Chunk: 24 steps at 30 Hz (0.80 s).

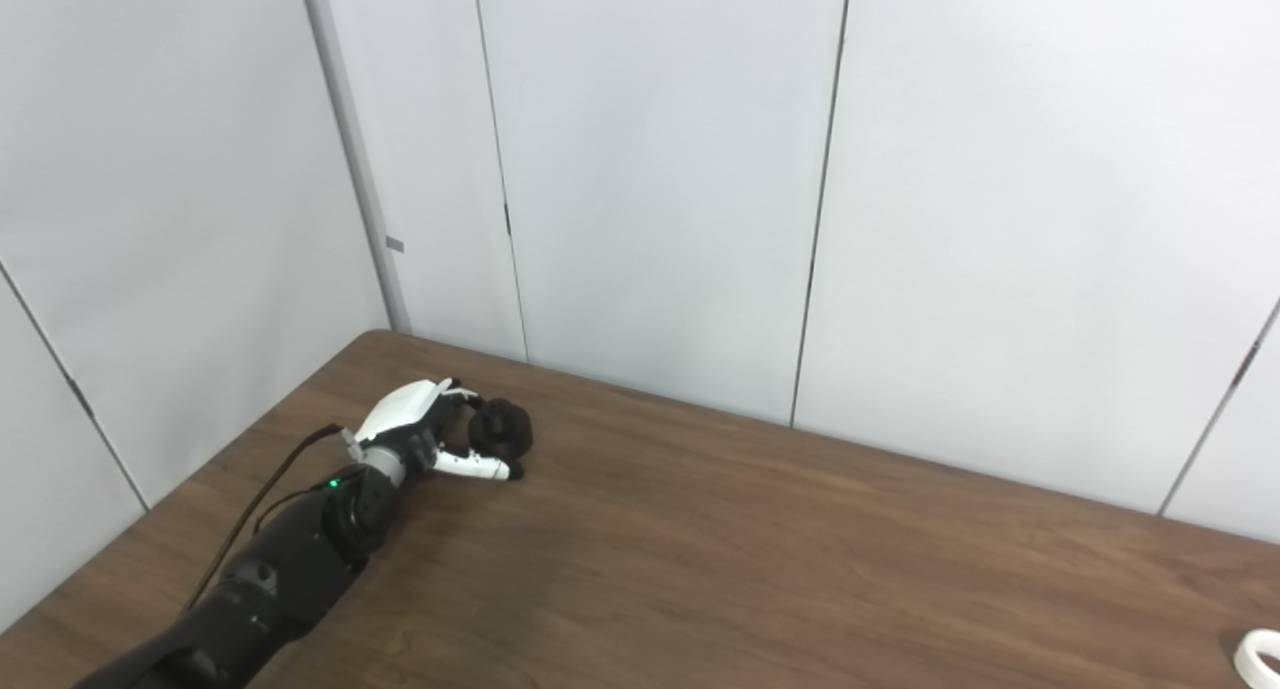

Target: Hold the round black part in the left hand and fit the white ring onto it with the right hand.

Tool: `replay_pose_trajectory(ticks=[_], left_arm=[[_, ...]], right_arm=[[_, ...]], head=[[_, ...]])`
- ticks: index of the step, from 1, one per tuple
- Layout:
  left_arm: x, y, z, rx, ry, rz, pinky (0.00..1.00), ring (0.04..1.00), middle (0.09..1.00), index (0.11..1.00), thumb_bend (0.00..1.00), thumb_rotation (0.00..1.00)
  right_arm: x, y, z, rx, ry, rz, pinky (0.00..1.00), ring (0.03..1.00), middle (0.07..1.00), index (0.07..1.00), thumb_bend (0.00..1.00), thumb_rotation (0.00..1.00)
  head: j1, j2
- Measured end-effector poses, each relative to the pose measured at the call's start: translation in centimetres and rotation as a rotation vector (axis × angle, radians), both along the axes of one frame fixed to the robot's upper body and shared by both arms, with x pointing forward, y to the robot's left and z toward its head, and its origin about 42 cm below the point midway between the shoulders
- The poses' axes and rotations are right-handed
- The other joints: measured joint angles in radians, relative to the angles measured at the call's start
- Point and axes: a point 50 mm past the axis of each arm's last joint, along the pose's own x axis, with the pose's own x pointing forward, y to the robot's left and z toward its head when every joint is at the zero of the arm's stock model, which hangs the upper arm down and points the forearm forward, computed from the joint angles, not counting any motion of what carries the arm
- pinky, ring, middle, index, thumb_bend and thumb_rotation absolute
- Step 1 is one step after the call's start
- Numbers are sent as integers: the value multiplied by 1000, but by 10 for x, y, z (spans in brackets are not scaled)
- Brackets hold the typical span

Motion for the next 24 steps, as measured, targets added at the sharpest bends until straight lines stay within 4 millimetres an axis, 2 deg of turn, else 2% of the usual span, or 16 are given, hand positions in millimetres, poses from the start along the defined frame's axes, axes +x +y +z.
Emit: replay_pose_trajectory(ticks=[4, 8, 9, 11, 17, 24], left_arm=[[-1, 0, -3, -13, -9, -9, 1000, 1000, 990, 701, 940, 160], [-2, 0, -8, -43, -45, -26, 1000, 987, 929, 590, 869, 63], [-3, 0, -11, -50, -54, -32, 1000, 979, 914, 541, 701, 60], [-5, 1, -16, -61, -76, -37, 1000, 957, 879, 492, 553, 51], [-6, -1, -22, -75, -131, -70, 1000, 944, 853, 478, 523, 47], [-2, -4, -19, -69, -141, -86, 1000, 950, 850, 478, 522, 48]], right_arm=[[0, 0, 0, 0, -1, 0, 851, 1000, 1000, 1000, 638, 812], [0, 0, 0, 1, -1, -1, 855, 1000, 1000, 1000, 638, 810], [0, 0, 0, 2, -1, -1, 862, 1000, 1000, 1000, 640, 809], [0, 0, 0, 4, 0, 0, 875, 1000, 1000, 1000, 638, 805], [-1, 0, 0, 12, 1, 2, 891, 1000, 1000, 1000, 640, 803], [-2, 2, -2, 24, 9, 10, 901, 1000, 1000, 1000, 635, 797]], head=[[-2, 3], [0, 2], [0, 2], [-2, 2], [-2, 2], [-2, 2]])
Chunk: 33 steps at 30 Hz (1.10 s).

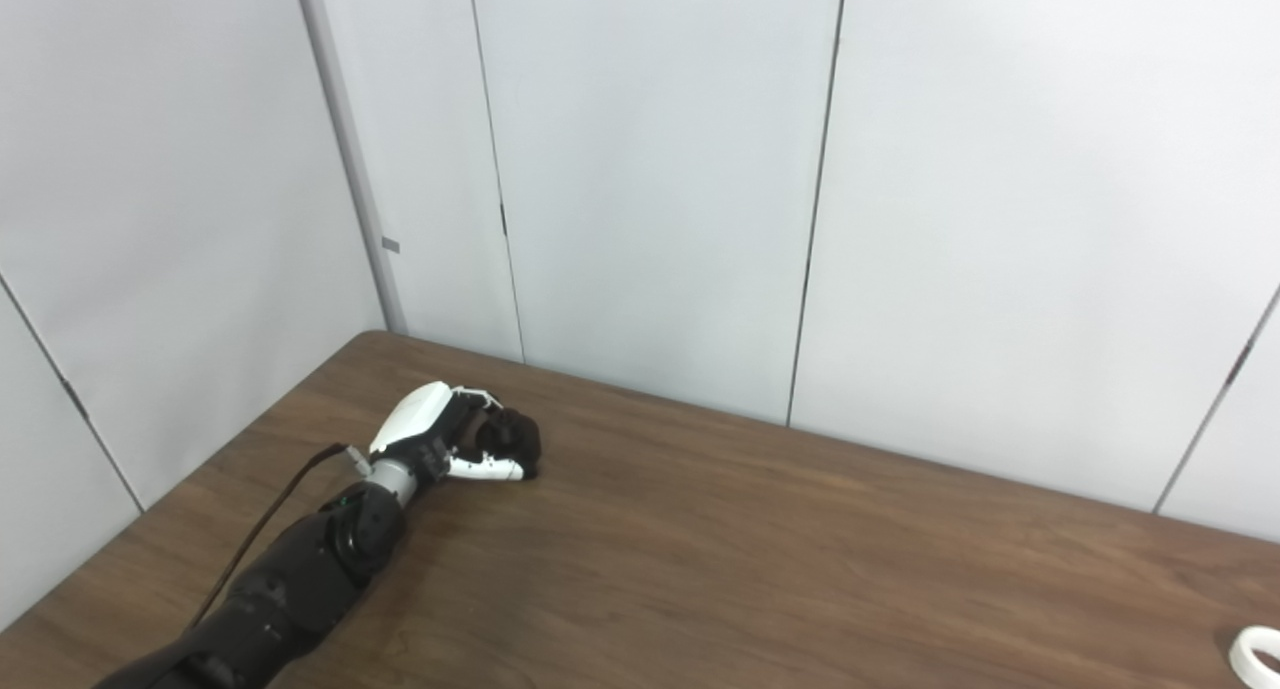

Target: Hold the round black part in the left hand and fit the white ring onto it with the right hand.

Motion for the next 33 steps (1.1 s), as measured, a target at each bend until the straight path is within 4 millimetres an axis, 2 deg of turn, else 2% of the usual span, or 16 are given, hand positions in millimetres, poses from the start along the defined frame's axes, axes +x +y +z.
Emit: replay_pose_trajectory(ticks=[13, 17, 19, 21, 24, 25, 27, 31, 33], left_arm=[[1, -3, 0, 4, 0, -16, 1000, 969, 863, 477, 523, 48], [-2, -7, -1, 3, -9, -37, 1000, 968, 863, 478, 523, 47], [-8, -11, -4, 0, -18, -68, 1000, 968, 861, 478, 522, 47], [-13, -16, -5, -5, -31, -93, 1000, 974, 866, 478, 523, 48], [-24, -28, -7, -3, -48, -134, 1000, 974, 861, 478, 523, 48], [-29, -34, -7, -1, -55, -150, 1000, 976, 860, 478, 523, 48], [-37, -45, -9, -4, -63, -169, 1000, 982, 863, 478, 523, 47], [-53, -68, -11, -28, -75, -199, 1000, 986, 868, 478, 522, 46], [-61, -80, -10, -43, -71, -212, 1000, 990, 872, 478, 522, 46]], right_arm=[[-1, 1, -1, -3, 2, 3, 940, 1000, 1000, 1000, 601, 798], [-2, 2, -1, -5, 2, 4, 918, 1000, 1000, 1000, 591, 809], [-2, 3, 1, -9, -1, 5, 905, 1000, 1000, 1000, 589, 805], [-3, 4, 4, -12, 2, -1, 902, 1000, 1000, 1000, 576, 780], [-9, 8, 9, -6, 13, -8, 973, 1000, 1000, 1000, 490, 700], [-12, 9, 9, -4, 21, -10, 986, 1000, 1000, 1000, 433, 665], [-17, 9, 9, 1, 32, -14, 998, 1000, 1000, 1000, 374, 571], [-18, 0, 12, 9, 32, -40, 1000, 1000, 1000, 1000, 389, 538], [-15, -7, 16, -19, 22, -55, 980, 1000, 1000, 1000, 443, 533]], head=[[-9, -2], [-28, 2], [-70, 12], [-142, 29], [-192, 43], [-196, 44], [-206, 44], [-229, 37], [-261, 32]])
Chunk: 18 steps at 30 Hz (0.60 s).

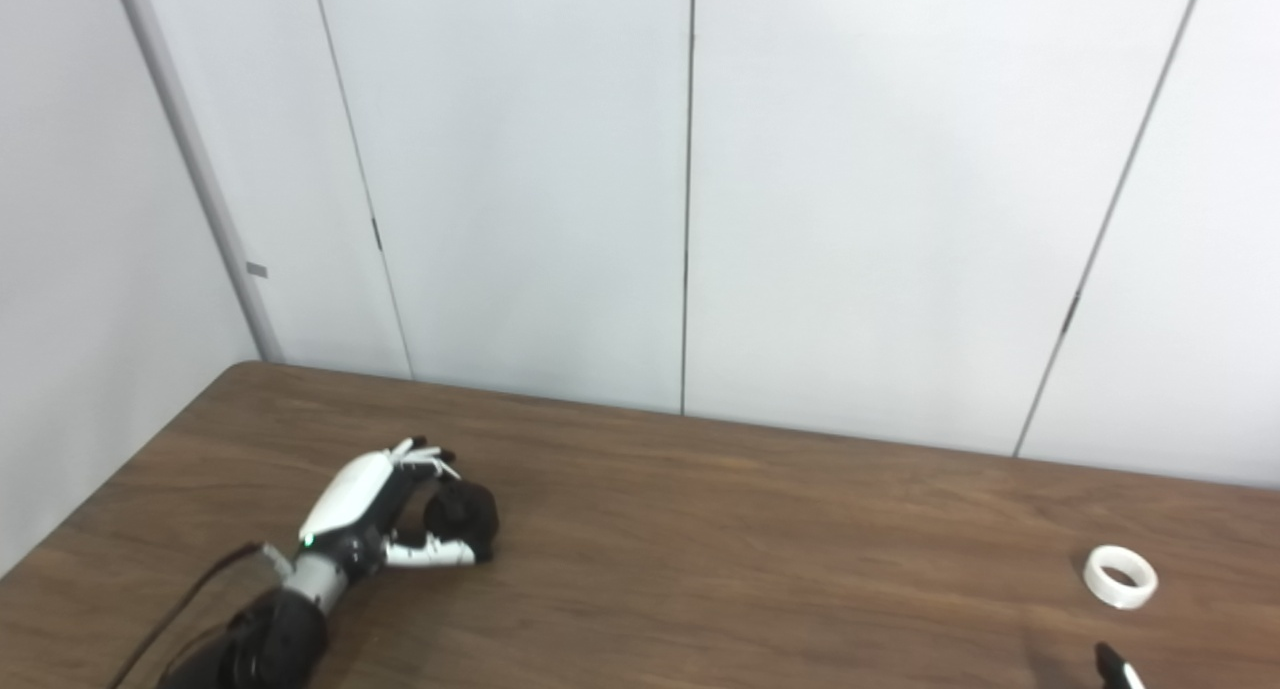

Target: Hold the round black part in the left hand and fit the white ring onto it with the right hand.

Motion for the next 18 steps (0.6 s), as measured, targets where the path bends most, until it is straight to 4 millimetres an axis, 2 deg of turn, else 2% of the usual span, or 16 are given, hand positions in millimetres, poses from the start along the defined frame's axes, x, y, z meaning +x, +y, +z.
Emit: replay_pose_trajectory(ticks=[3, 4, 6, 8, 10, 12, 13, 15, 18], left_arm=[[-8, -14, 1, -6, 13, -25, 1000, 990, 871, 479, 521, 46], [-11, -17, 2, -7, 16, -40, 1000, 990, 871, 479, 521, 46], [-18, -25, 4, -8, 20, -77, 1000, 990, 869, 479, 521, 46], [-27, -33, 4, -15, 28, -113, 1000, 976, 858, 480, 520, 45], [-34, -42, 2, -19, 23, -136, 1000, 970, 855, 480, 520, 45], [-40, -51, 1, -8, 12, -160, 1000, 966, 850, 480, 520, 45], [-43, -56, -1, -7, 9, -173, 1000, 969, 851, 480, 520, 46], [-47, -63, -2, -6, 2, -195, 1000, 970, 848, 480, 520, 45], [-55, -75, -5, -10, -9, -243, 1000, 963, 845, 480, 520, 46]], right_arm=[[12, -9, 11, -55, -26, -16, 963, 1000, 1000, 993, 469, 494], [16, -11, 15, -74, -31, -22, 949, 1000, 1000, 982, 479, 446], [26, -16, 24, -98, -23, -55, 924, 1000, 1000, 957, 543, 359], [36, -20, 36, -139, -26, -85, 875, 977, 990, 910, 653, 274], [47, -24, 51, -212, -41, -109, 852, 973, 988, 897, 699, 245], [59, -29, 67, -274, -61, -133, 855, 981, 994, 883, 758, 137], [65, -32, 75, -295, -67, -147, 818, 965, 984, 859, 802, 87], [77, -34, 91, -345, -105, -161, 770, 920, 934, 810, 854, 74], [97, -38, 106, -439, -128, -167, 761, 897, 891, 765, 898, 140]], head=[[-75, -6], [-89, -8], [-107, -9], [-137, -14], [-149, -15], [-187, -18], [-195, -18], [-218, -18], [-232, -20]])
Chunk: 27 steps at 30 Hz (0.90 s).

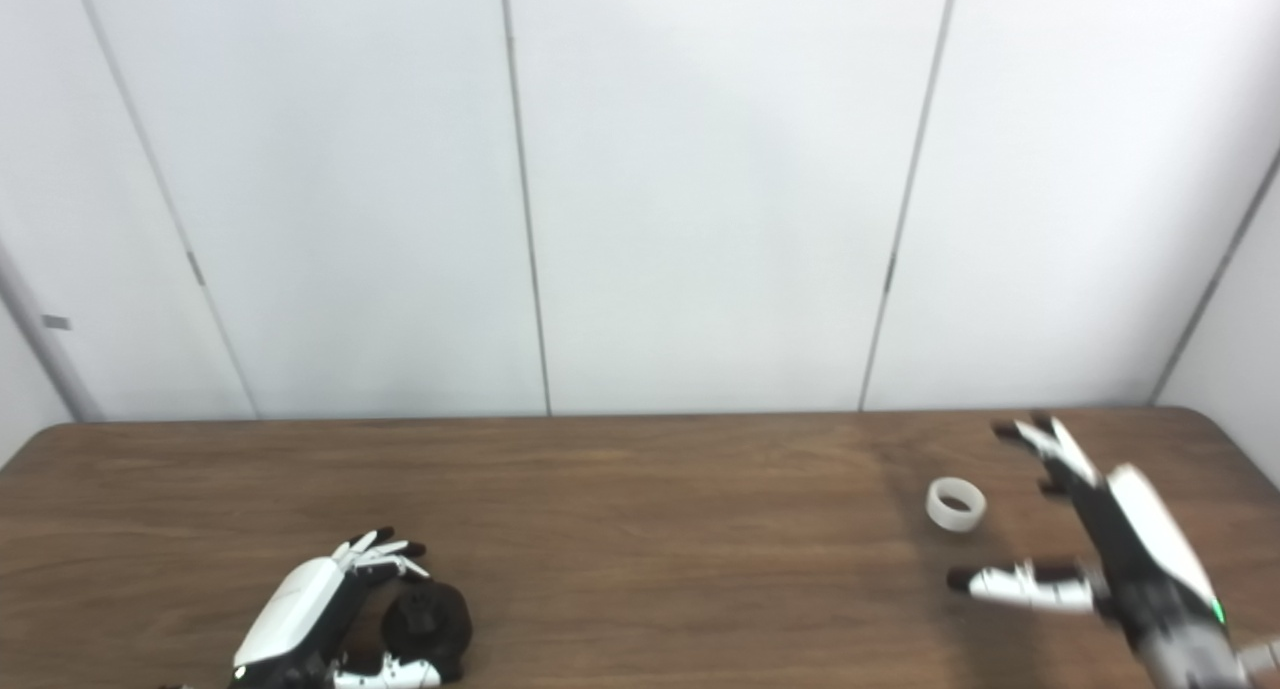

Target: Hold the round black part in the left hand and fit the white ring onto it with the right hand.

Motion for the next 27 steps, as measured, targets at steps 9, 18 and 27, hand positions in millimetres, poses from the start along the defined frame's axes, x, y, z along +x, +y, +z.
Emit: replay_pose_trajectory(ticks=[9, 18, 27], left_arm=[[-17, -15, -3, -23, -4, -102, 1000, 968, 839, 479, 519, 45], [-17, -14, 0, -20, 2, -172, 1000, 969, 839, 480, 519, 44], [-18, -14, 1, -34, 20, -207, 1000, 971, 840, 480, 518, 42]], right_arm=[[41, -15, 10, -207, 103, -20, 850, 994, 964, 792, 944, 272], [72, -4, 6, -306, 222, -25, 983, 1000, 1000, 794, 978, 331], [93, 1, 1, -329, 364, -40, 1000, 1000, 1000, 857, 980, 338]], head=[[-118, 14], [-213, 29], [-252, 41]])
